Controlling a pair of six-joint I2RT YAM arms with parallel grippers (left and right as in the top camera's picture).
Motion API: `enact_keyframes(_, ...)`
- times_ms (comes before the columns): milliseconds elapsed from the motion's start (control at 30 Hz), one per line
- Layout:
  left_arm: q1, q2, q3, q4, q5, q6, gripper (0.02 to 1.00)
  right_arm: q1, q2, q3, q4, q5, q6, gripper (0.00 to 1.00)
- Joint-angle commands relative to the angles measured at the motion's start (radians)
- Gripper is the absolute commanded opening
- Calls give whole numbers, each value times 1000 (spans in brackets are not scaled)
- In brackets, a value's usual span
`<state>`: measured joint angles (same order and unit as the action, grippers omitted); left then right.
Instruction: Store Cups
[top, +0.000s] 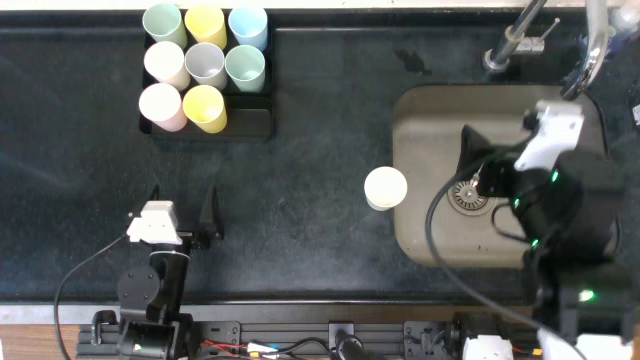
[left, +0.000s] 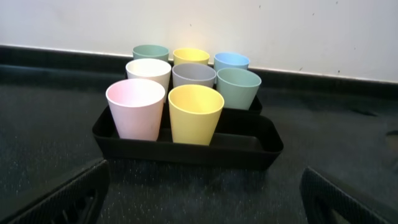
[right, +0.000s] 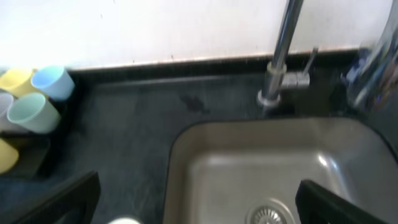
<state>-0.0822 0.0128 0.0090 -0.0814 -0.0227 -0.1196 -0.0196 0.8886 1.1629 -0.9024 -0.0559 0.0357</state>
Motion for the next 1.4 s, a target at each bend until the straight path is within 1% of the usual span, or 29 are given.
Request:
enact_keyframes(33, 9, -11, -1, -2, -8, 19, 1000, 17, 126, 186, -127, -7, 2, 998)
enact_keyframes(133, 9, -11, -1, -2, -8, 19, 1000, 38, 217, 271, -234, -17, -8, 996)
enact_keyframes(200, 9, -11, -1, -2, -8, 19, 1000, 45, 277, 309, -310, -58, -40, 1000)
enact_keyframes(300, 9, -11, -1, -2, -8, 19, 1000, 47, 363, 341, -450, -151, -38, 998)
enact_keyframes(367, 9, -11, -1, -2, -8, 19, 1000, 47, 409, 345, -539, -192, -36, 998)
enact_keyframes(500, 9, -11, -1, -2, -8, 19, 1000, 48, 485, 345, -668, -198, -37, 996)
enact_keyframes(600, 9, -11, -1, -2, -8, 19, 1000, 57, 526, 345, -691, -207, -43, 998)
enact_keyframes(833, 9, -11, -1, -2, -8, 19, 1000, 101, 623, 345, -693, -197, -66, 998)
enact_keyframes(1000, 9, -11, -1, -2, -8, 19, 998, 140, 702, 345, -681, -116, -50, 998)
enact_keyframes(1167, 9, -11, -1, -2, -8, 19, 1000, 156, 767, 345, -652, -95, -50, 998)
enact_keyframes(1400, 9, -11, -1, -2, -8, 19, 1000, 219, 843, 345, -635, -30, -40, 982)
